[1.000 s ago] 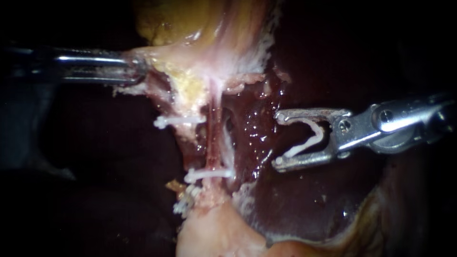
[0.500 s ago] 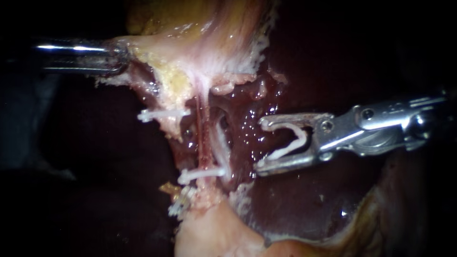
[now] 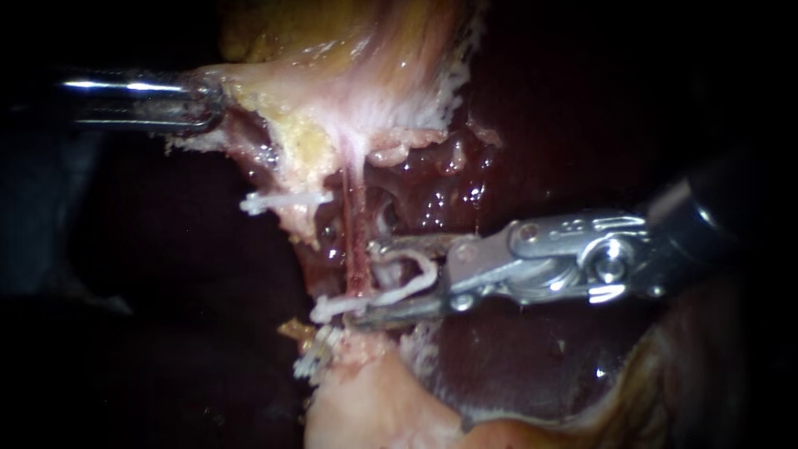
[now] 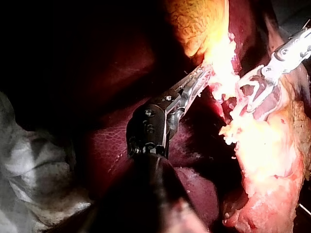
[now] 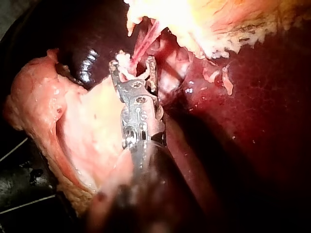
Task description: Clipping second clip right tube
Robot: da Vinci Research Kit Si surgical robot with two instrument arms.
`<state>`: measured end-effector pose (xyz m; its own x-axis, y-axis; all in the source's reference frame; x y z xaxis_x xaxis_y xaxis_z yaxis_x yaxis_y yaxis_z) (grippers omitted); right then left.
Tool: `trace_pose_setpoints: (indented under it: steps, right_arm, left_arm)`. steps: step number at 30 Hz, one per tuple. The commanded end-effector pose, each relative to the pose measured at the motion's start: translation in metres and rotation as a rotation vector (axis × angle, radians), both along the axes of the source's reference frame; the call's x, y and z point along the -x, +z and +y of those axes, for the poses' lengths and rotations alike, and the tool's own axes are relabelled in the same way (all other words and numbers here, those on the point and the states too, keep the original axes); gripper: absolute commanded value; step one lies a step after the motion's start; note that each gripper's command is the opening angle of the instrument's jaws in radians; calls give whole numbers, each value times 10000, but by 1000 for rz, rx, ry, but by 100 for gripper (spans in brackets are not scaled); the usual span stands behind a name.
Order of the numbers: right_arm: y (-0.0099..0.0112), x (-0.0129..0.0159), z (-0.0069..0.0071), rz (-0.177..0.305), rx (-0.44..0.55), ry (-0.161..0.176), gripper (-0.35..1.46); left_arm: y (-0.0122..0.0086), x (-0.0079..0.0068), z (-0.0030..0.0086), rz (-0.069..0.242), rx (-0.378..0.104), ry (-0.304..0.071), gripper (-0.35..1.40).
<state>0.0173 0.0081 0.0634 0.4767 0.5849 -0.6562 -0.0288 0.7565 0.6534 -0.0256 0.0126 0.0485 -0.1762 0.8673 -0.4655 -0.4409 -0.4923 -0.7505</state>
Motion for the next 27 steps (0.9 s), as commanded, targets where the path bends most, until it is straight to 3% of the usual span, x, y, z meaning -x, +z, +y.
trace_pose_setpoints:
  steps: [1, 10, 19, 27]
  right_arm:
    - [1, -2, 0, 12, -13, 7, 50]
    - [1, -14, 1, 78, -68, 14, 49]
    - [-13, -22, -6, 192, -140, 22, 49]
    - [-42, -30, -24, 289, -177, -40, 47]
  left_arm:
    - [1, 0, 0, 0, 0, 0, -35]
    - [1, 0, -1, 0, 1, 0, -35]
    - [2, 0, -2, 0, 2, 0, -35]
    - [3, 0, -2, 0, 2, 1, -35]
